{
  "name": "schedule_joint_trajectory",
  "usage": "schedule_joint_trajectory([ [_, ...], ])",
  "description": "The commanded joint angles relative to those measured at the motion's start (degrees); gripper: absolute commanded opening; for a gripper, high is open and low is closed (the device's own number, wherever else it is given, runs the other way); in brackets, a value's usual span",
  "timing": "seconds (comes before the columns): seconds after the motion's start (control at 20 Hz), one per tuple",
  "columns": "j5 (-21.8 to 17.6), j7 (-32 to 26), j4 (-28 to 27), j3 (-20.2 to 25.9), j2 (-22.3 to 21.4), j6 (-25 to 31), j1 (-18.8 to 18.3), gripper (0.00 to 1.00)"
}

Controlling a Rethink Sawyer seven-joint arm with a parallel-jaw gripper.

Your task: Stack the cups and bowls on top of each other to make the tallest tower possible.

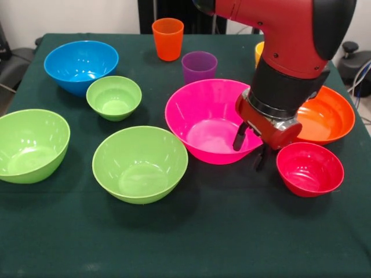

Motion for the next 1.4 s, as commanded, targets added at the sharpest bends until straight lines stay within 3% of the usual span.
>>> schedule_joint_trajectory([
  [0.05, -5.75, -5.0, 4.4, 8.88, 0.84, -2.99, -2.71, 1.0],
  [1.05, -7.76, -1.04, 2.61, 9.91, 1.0, 0.01, -1.68, 1.0],
  [1.1, -7.81, -1.1, 2.54, 10.0, 1.02, 0.05, -1.7, 0.0],
  [1.4, -7.84, -0.93, 2.5, 10.03, 1.07, 0.21, -1.6, 0.0],
])
